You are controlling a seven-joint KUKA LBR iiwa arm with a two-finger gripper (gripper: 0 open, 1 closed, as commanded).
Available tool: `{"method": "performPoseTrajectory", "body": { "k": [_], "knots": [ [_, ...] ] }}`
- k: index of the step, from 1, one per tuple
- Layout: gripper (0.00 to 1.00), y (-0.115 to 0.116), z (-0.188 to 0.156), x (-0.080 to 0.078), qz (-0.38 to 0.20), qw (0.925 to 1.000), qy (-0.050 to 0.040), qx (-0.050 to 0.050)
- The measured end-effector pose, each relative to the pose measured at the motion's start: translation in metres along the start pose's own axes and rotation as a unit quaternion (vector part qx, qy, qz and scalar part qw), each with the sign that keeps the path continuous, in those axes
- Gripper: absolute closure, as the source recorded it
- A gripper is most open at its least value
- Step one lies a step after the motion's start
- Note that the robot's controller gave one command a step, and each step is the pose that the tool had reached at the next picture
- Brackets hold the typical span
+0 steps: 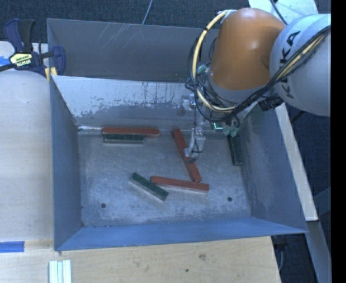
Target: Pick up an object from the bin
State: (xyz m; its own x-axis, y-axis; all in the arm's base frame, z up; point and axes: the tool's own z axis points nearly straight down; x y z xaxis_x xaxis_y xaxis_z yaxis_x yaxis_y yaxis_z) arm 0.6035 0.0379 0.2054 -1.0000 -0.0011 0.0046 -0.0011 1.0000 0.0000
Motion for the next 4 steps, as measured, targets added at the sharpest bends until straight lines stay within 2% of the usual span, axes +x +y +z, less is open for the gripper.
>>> {"method": "performPoseTrajectory", "body": {
  "k": [1, 2, 3, 4],
  "knots": [
    [0.00, 0.000, -0.005, -0.002, 0.000, 1.0000, -0.0043, 0.000],
    [0.00, 0.016, 0.073, 0.022, -0.024, 0.9997, -0.0058, 0.000],
    [0.00, 0.022, 0.090, 0.035, -0.033, 0.9995, -0.0012, 0.000],
    [0.00, 0.027, 0.075, 0.064, 0.033, 0.9995, -0.0029, 0.000]
  ]
}}
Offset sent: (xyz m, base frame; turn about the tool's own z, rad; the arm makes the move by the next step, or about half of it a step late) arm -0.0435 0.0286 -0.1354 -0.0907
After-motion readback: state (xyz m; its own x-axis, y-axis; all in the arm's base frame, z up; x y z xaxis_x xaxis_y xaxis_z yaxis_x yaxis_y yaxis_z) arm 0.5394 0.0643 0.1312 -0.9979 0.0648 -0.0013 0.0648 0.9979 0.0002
